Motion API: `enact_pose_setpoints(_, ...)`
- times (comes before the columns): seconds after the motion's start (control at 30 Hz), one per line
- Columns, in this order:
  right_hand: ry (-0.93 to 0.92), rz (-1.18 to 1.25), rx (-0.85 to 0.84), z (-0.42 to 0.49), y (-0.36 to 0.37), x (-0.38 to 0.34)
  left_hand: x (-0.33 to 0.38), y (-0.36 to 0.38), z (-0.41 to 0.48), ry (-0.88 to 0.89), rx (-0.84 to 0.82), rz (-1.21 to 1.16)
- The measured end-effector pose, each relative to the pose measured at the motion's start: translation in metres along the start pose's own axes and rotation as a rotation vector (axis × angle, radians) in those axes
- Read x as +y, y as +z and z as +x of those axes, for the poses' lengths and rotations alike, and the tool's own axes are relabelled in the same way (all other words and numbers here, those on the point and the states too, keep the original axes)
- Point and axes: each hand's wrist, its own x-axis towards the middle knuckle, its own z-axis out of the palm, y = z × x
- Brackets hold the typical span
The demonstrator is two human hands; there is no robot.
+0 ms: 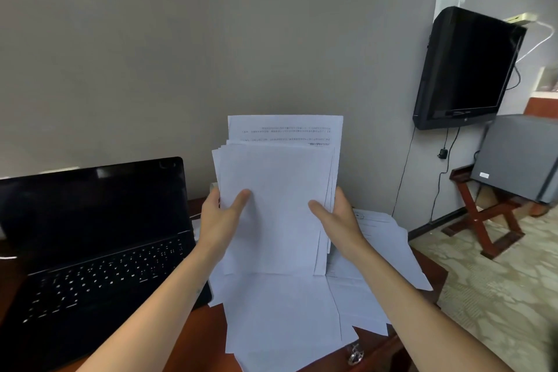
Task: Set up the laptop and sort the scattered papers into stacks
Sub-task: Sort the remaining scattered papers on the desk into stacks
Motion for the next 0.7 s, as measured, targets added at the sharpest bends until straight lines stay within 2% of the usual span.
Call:
enact_pose_setpoints(0.3, 0.027, 0.051, 0.017, -0.001, 0.004, 0.0, -0.008, -0.008, 0.004, 0.029, 0.086, 0.008)
enact_pose_setpoints(0.43, 0.064, -0.052, -0.013, -0.01, 0.01, 0.014, -0.02, -0.012, -0.001, -0.028, 0.06, 0.017)
enact_pose_setpoints(0.6, 0.011, -0.062, 0.051, -0.004, 0.012, 0.005, -0.008, -0.01, -0.001, 0.041, 0.063, 0.049)
enact_pose_setpoints(0.7, 0.079, -0.094, 0.006, -0.006, 0.009, 0.013, -0.013, -0.012, -0.003, 0.032, 0.022, 0.12)
